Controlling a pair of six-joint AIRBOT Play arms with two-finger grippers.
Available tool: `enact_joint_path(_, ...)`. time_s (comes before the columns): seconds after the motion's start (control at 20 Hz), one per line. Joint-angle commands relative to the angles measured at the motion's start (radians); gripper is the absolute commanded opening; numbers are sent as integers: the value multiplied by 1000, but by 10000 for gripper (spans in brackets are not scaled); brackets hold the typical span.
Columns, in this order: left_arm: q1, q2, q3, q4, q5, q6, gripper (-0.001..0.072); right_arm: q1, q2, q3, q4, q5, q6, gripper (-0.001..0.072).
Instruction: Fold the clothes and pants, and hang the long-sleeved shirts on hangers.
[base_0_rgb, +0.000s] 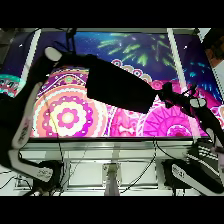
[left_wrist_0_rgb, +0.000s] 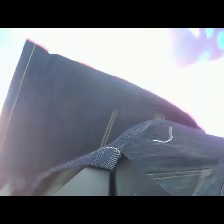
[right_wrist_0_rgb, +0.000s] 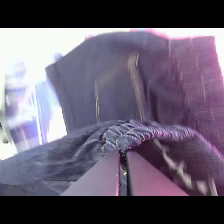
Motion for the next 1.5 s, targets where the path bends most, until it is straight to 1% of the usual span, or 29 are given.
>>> enact_joint_path(0.0,-62,-193,122,-128,233,147,26,50,-152,64,47,-251,5,22)
enact_joint_path(0.05,-87,-228,122,-150,349,198,83,77,-189,86,53,-348,6,56)
enact_joint_path(0.1,-107,-249,122,-154,428,223,336,97,-214,108,51,-412,2,239)
enact_joint_path(0.15,-123,-262,122,-154,487,222,625,104,-230,128,48,-442,-2,488)
enact_joint_path(0.2,-130,-263,122,-154,505,222,651,101,-238,147,40,-449,-3,560)
enact_joint_path(0.25,-130,-257,123,-154,499,222,651,85,-237,163,8,-425,-4,560)
enact_joint_path(0.3,-126,-243,123,-154,472,222,650,53,-237,183,-27,-340,-4,559)
enact_joint_path(0.35,-111,-217,123,-154,420,222,651,3,-237,209,-74,-195,-6,559)
enact_joint_path(0.4,-90,-185,123,-154,360,221,650,-63,-237,241,-138,-4,-31,560)
enact_joint_path(0.5,-30,-93,123,-153,195,219,649,-188,-249,299,-164,379,-222,560)
enact_joint_path(0.55,2,-45,123,-153,118,219,649,-240,-268,322,-164,544,-280,560)
enact_joint_path(0.6,34,2,123,-153,45,218,649,-282,-298,343,-159,684,-306,561)
enact_joint_path(0.65,67,49,123,-153,-20,218,650,-309,-338,362,-148,783,-350,562)
enact_joint_path(0.7,96,92,123,-153,-72,218,650,-320,-378,378,-134,849,-370,583)
enact_joint_path(0.75,118,128,123,-153,-110,218,649,-317,-425,392,-120,890,-383,634)
enact_joint_path(0.8,136,159,122,-153,-140,218,649,-306,-463,404,-120,907,-414,635)
enact_joint_path(0.85,147,184,122,-153,-159,218,650,-291,-500,416,-120,906,-425,670)
enact_joint_path(0.9,154,204,122,-153,-170,218,650,-276,-530,428,-122,890,-425,689)
enact_joint_path(1.05,156,233,122,-105,-177,218,650,-227,-597,462,-124,824,-425,689)
enact_joint_path(1.35,154,230,122,-103,-230,214,649,-109,-654,464,-122,708,-423,688)
enact_joint_path(1.4,154,229,122,-103,-230,214,649,-92,-655,464,-123,679,-423,685)
enact_joint_path(1.45,154,229,122,-100,-230,214,649,-82,-655,464,-123,655,-423,651)
